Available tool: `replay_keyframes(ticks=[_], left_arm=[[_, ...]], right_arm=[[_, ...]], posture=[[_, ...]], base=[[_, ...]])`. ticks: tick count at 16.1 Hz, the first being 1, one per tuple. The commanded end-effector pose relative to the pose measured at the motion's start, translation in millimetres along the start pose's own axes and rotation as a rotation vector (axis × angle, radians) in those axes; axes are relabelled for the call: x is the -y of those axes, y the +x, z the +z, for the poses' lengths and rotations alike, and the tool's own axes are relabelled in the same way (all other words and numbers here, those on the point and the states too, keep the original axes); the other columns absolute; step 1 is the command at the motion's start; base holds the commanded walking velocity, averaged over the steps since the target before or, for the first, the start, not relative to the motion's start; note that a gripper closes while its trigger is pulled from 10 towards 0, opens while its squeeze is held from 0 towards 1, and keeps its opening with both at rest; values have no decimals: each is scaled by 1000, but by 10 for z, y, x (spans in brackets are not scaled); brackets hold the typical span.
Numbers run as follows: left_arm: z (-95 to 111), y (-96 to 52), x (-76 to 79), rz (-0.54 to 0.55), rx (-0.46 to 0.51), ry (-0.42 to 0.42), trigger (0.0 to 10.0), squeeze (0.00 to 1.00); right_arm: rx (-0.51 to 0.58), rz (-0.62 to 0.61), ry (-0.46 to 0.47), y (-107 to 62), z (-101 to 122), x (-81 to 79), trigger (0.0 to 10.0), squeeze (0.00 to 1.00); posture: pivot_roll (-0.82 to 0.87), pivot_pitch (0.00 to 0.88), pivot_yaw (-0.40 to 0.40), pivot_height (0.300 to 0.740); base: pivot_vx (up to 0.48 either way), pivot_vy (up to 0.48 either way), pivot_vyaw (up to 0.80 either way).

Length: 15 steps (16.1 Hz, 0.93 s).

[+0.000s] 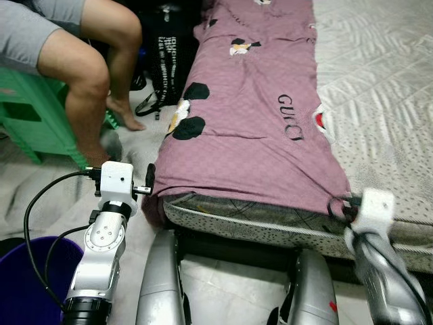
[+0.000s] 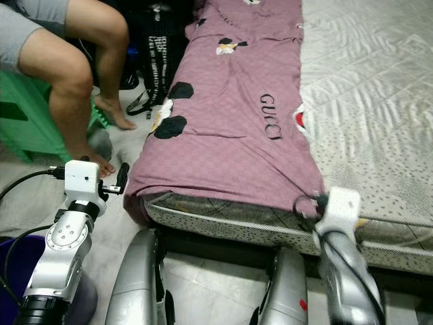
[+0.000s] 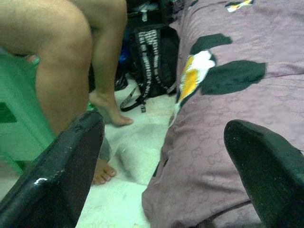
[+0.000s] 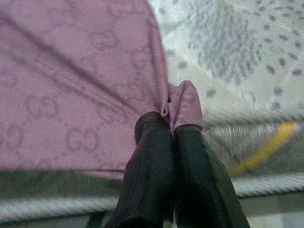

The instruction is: Clean up the room

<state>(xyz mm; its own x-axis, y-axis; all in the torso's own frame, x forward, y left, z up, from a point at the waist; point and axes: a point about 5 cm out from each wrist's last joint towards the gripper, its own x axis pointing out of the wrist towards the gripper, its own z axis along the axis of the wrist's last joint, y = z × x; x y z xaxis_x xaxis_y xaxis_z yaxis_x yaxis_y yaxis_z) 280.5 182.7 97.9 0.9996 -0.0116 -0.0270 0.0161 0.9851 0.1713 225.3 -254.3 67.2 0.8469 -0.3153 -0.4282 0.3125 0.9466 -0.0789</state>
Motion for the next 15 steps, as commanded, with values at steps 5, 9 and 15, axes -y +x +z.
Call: replay_keyframes(ticks=[5,9,15], left_arm=[[1,26,17,-9,-3,4,10000,0],[-7,25,6,-3,-3,4,10000,0],[-16,29,9,4,-5,-4,10000,0]], right_arm=[[-47,-25,-21,-148,-145,43,2431,0],[-82,40,-12,-77,-143,-87,10000,1000],[-122,-23,-98,-275,-353,39,10000,1000]], posture=[[27,45,58,508],[34,33,46,508],[22,29,41,508]], base=[[0,0,0],[0,0,0],[0,0,0]])
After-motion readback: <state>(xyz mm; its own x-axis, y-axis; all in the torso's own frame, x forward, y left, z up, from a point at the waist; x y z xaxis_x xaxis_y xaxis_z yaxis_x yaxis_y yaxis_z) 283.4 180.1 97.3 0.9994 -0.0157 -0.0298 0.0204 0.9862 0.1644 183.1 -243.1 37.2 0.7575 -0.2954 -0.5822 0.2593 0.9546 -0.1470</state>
